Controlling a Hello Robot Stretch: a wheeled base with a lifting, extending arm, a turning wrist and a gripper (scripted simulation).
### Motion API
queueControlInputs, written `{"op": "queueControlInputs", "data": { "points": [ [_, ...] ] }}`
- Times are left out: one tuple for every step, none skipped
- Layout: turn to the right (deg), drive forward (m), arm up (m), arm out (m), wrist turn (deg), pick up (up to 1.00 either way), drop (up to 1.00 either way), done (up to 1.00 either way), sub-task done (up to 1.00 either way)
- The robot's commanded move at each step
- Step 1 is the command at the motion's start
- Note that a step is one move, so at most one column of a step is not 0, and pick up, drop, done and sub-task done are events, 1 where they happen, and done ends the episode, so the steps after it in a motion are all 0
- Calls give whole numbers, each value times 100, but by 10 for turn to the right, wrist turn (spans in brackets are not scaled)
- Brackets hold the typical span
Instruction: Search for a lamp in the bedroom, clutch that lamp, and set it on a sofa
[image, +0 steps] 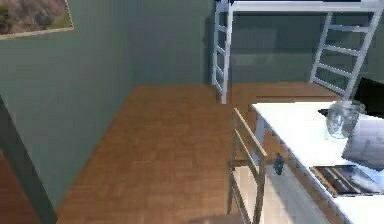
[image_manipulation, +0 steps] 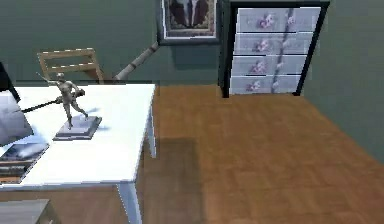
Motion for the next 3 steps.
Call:
{"op": "queueControlInputs", "data": {
  "points": [
    [0,100,0,0,0,0,0,0,0],
    [0,25,0,0,0,0,0,0,0],
    [450,0,0,0,0,0,0,0,0]
  ]
}}
